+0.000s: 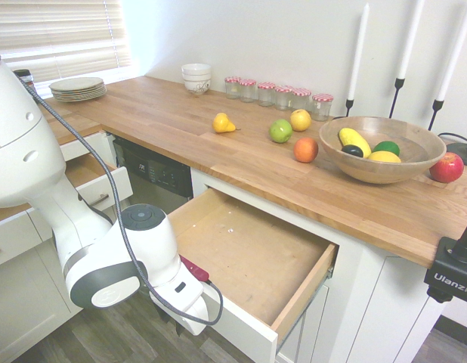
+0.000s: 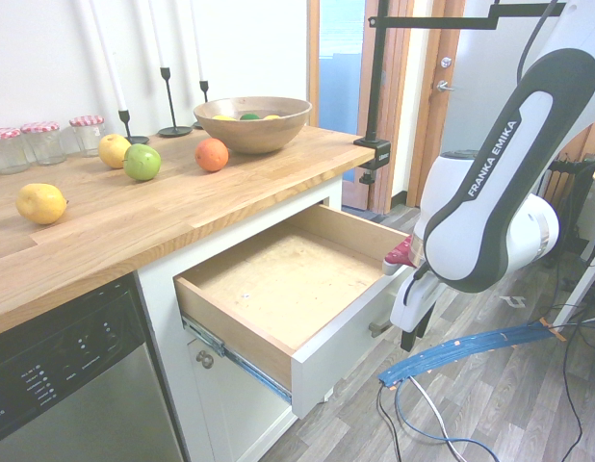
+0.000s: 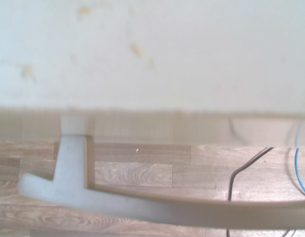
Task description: Close the drawer
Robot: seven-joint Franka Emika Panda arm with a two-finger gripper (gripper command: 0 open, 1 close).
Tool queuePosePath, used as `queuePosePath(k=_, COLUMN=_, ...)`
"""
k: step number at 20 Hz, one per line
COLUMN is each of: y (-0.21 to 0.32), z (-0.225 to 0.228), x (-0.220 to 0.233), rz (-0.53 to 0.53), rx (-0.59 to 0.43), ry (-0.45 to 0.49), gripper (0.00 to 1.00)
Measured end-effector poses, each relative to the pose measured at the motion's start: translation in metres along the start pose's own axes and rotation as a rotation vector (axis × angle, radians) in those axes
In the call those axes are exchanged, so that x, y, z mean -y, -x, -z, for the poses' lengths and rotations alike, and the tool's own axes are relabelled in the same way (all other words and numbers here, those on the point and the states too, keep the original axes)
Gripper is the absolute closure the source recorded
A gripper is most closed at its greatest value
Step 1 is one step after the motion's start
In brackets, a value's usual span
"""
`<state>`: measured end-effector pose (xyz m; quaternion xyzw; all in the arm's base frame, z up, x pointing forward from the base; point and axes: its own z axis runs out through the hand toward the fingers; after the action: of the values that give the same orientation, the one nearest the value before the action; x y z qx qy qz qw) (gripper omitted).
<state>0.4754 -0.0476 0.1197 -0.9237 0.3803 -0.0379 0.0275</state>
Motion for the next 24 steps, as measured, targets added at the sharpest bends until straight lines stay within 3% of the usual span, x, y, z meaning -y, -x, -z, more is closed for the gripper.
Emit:
queuePosePath(k=17, y=-0.006, z=0.008, x=0.01, rz=0.005, rx=-0.053, ry=-0.041, gripper=1.0)
queuePosePath(k=24, y=-0.039, z=0.015, x=0.032, rz=-0.02, rx=-0.095, ry=-0.085, gripper=1.0)
